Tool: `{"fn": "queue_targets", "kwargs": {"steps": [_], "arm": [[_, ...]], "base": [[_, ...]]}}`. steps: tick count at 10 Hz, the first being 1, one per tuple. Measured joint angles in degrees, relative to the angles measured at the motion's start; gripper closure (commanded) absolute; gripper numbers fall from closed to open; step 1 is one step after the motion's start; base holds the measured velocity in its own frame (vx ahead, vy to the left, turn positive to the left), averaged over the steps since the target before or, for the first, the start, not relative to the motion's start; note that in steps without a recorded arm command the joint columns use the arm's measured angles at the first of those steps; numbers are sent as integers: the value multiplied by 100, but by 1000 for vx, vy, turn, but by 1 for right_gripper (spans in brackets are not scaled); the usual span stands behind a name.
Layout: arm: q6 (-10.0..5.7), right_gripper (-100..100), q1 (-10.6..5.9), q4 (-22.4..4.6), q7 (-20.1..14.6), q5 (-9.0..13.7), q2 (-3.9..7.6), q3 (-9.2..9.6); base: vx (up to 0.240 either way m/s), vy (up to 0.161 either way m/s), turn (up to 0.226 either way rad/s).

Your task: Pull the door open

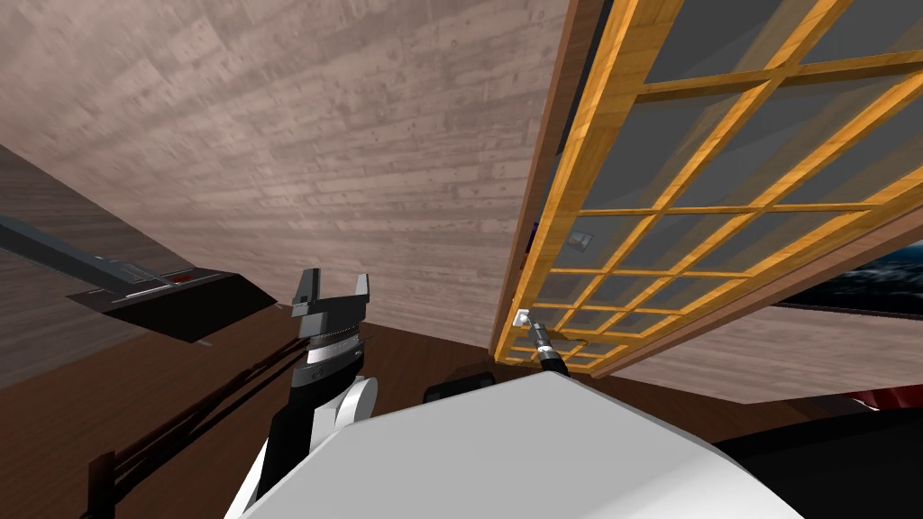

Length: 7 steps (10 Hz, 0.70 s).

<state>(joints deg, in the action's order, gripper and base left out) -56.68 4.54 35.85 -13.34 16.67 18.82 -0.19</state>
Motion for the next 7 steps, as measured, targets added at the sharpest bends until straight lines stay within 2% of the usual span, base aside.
{"fn": "queue_targets", "kwargs": {"steps": [3,7], "arm": [[-7,-100,-59,-14,-407,152,-38,56],[103,-100,-53,144,-985,370,-123,159]], "base": [[-60,-9,36],[-64,-11,29]]}}
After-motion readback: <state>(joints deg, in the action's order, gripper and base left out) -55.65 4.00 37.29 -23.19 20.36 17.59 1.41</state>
